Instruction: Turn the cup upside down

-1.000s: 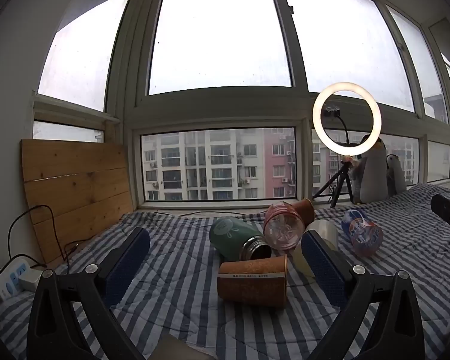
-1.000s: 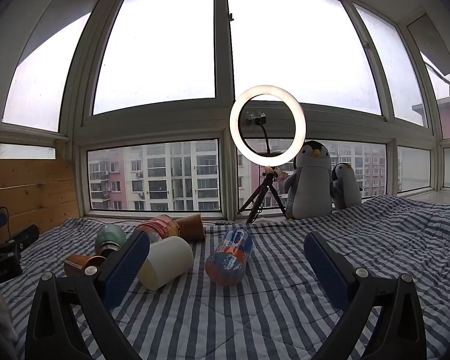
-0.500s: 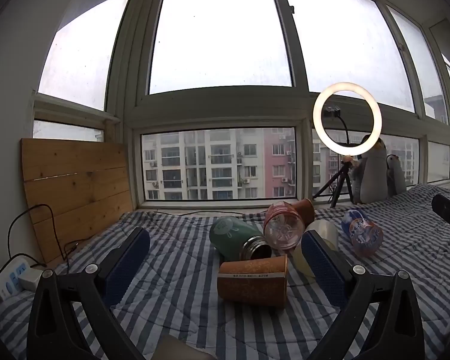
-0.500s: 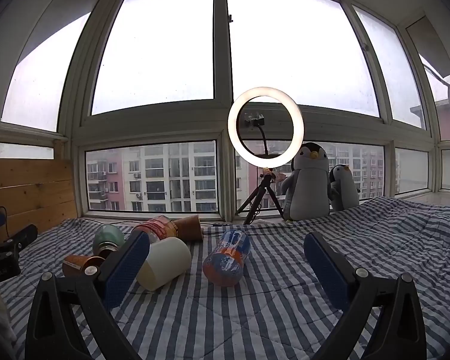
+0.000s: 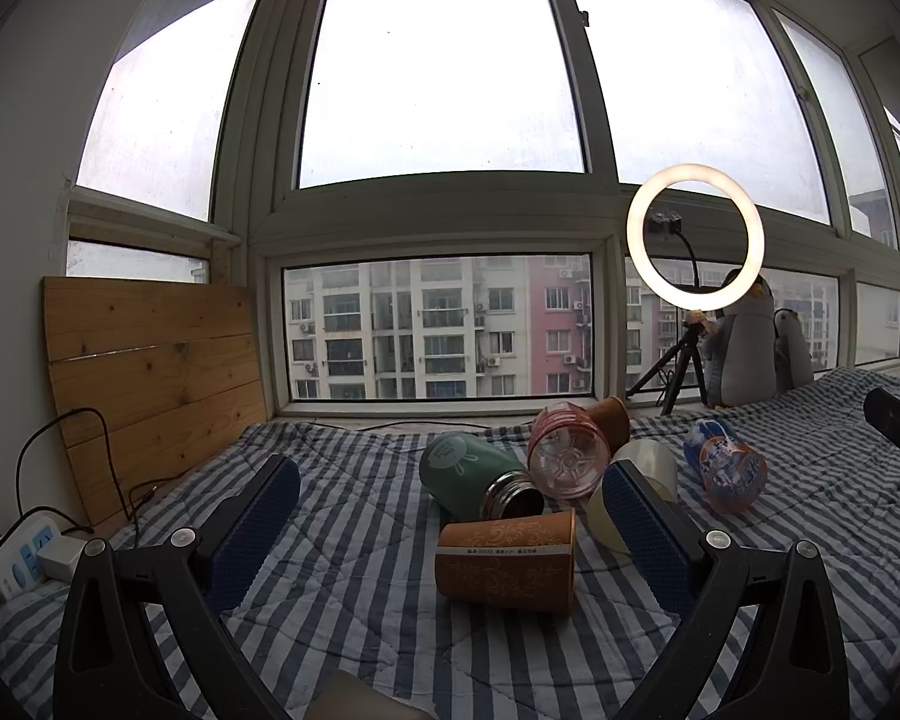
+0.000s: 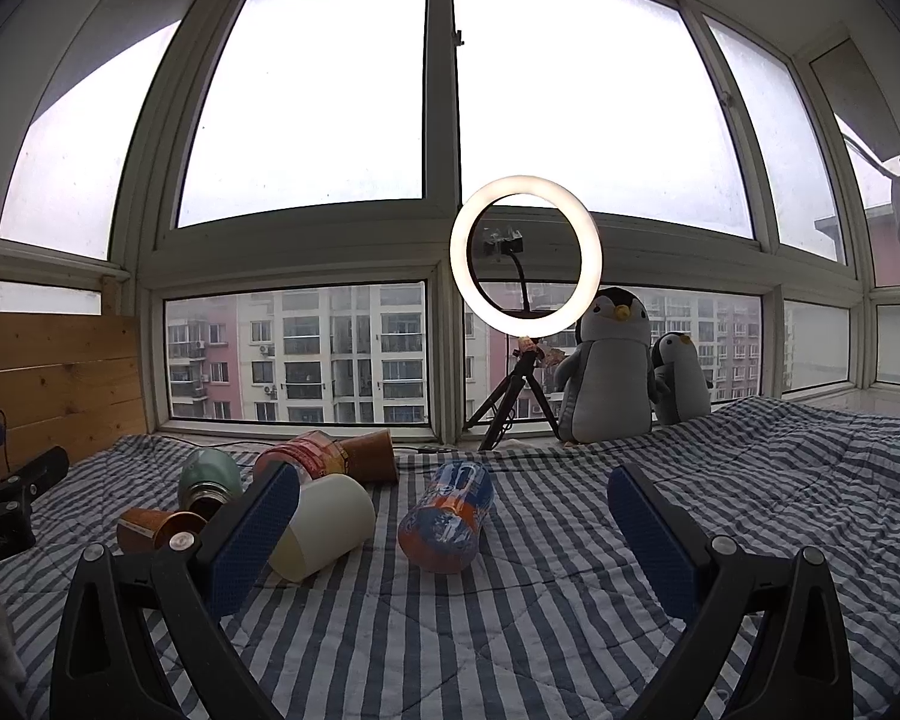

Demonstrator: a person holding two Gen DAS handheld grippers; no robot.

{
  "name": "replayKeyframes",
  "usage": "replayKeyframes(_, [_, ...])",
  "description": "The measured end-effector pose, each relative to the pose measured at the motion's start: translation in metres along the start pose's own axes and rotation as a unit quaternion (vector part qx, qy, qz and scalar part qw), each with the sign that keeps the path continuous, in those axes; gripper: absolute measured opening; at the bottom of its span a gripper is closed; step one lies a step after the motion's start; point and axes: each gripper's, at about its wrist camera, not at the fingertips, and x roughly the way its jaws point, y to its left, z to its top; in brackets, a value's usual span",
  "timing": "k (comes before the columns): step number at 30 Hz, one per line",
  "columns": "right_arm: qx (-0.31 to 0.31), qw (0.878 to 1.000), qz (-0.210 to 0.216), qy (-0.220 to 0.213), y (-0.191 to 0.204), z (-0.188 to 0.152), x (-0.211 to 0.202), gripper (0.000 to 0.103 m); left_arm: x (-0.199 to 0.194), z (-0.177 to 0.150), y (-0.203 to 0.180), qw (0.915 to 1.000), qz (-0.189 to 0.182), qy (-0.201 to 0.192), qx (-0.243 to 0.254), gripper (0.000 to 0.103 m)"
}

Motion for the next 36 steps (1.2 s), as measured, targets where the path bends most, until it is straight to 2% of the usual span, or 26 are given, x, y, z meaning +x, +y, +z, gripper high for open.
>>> replayKeyframes(36, [-0.001, 1.0, -0.009, 0.0, 0.0001, 0.0, -0.0001, 0.102, 0.0006, 0.0003, 0.0001, 1.0, 0.001, 0.002, 0.001, 0.102])
